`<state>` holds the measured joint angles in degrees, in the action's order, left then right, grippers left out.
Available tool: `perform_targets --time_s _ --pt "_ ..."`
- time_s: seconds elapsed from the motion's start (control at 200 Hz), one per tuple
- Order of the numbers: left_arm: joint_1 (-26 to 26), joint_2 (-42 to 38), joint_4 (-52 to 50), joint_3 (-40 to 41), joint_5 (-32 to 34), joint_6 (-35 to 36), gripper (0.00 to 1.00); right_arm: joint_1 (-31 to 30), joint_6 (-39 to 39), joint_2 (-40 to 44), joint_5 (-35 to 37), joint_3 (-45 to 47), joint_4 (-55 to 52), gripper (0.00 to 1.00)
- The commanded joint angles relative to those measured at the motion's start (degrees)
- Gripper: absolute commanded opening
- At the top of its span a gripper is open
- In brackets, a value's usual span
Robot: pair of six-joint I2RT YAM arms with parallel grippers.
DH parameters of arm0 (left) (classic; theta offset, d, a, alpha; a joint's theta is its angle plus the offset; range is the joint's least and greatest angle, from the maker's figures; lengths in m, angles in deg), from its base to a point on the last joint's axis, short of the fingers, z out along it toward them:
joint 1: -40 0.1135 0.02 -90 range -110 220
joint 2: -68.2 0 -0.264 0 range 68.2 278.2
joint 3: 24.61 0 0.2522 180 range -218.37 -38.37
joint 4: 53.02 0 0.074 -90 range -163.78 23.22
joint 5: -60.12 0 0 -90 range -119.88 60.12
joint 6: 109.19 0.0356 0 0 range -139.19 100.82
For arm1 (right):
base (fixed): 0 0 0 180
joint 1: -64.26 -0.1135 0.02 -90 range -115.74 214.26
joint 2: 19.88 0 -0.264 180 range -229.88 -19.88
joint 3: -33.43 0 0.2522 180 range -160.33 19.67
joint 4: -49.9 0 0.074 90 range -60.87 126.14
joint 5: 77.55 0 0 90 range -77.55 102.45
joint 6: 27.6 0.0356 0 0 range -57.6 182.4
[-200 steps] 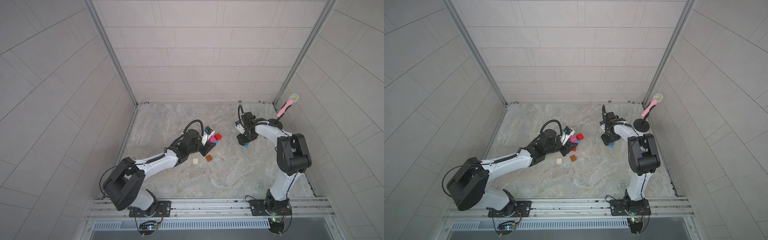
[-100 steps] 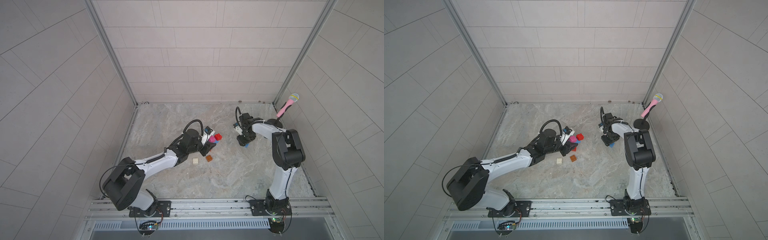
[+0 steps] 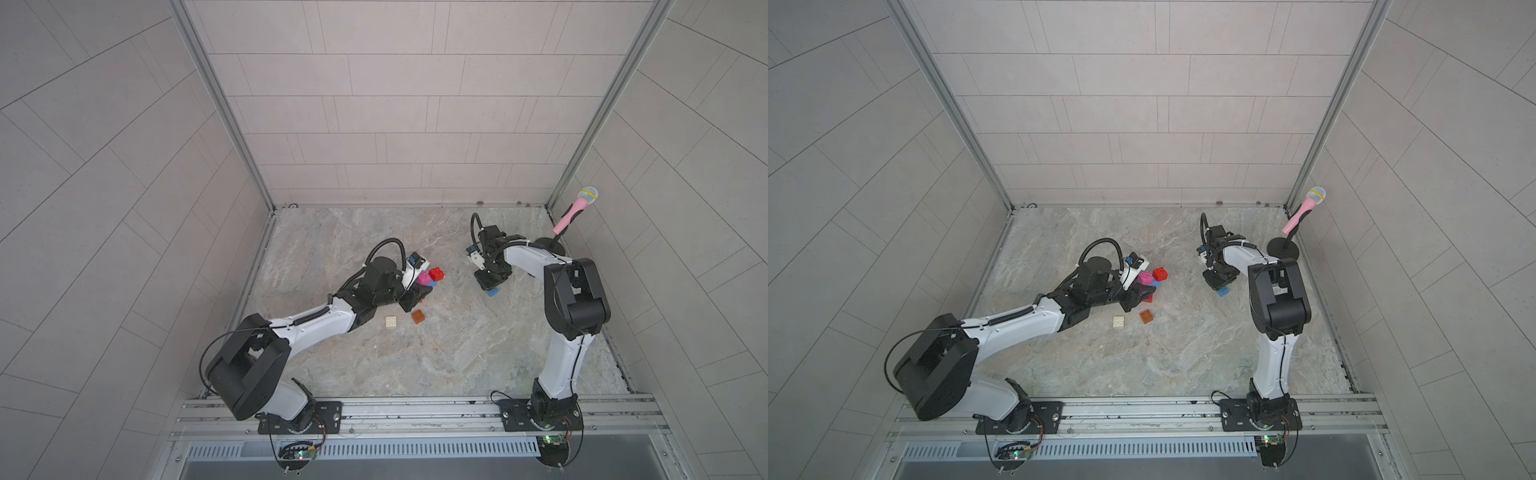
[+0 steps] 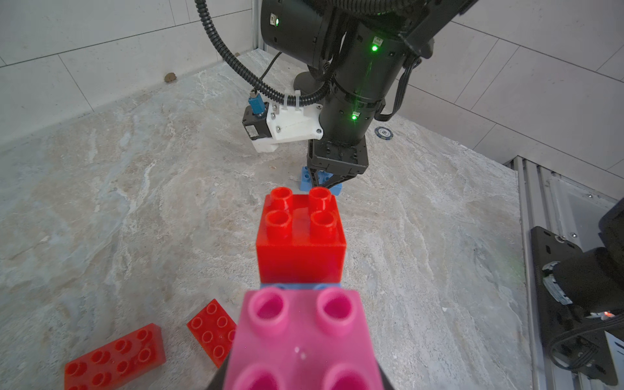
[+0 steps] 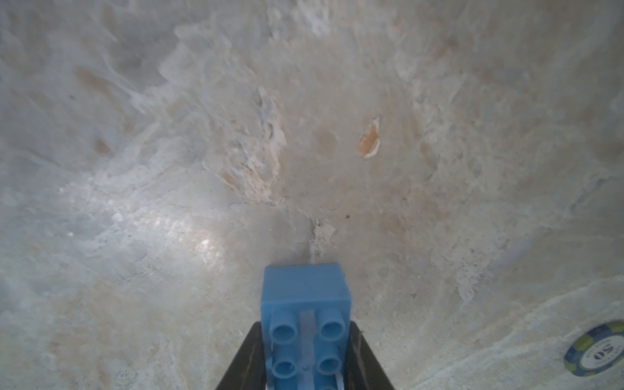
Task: Assemble the letter p with lego
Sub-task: Pick up the lego brick from the center of the board.
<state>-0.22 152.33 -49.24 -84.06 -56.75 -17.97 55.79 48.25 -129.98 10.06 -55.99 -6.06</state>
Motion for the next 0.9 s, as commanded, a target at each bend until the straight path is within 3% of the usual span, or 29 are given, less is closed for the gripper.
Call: perform_targets --time_s 0.0,0.17,0.4,0.665,0.896 --pt "0.26 1.09 2.71 -2.04 -9.62 3.11 0.0 0.15 1.51 4.22 -1.19 0.17 -1.25 0.07" --pt "-0.52 4.48 14.58 1.19 -18.78 1.59 0.0 -0.56 3.21 17.41 -5.37 -0.72 -3.32 0.04" --pt "-6.85 14.67 29.63 2.93 -17.75 0.62 0.0 -0.93 -0.87 34.34 -6.11 -3.97 -8.34 0.04" --pt "-11.97 26.73 36.48 -0.03 -17.72 3.56 0.0 -1.64 -31.49 40.01 -8.22 -3.89 -23.59 0.04" --pt "-12.42 32.73 33.51 -3.28 -19.21 9.07 0.0 -2.37 -46.47 43.22 -18.32 1.3 -29.44 0.04"
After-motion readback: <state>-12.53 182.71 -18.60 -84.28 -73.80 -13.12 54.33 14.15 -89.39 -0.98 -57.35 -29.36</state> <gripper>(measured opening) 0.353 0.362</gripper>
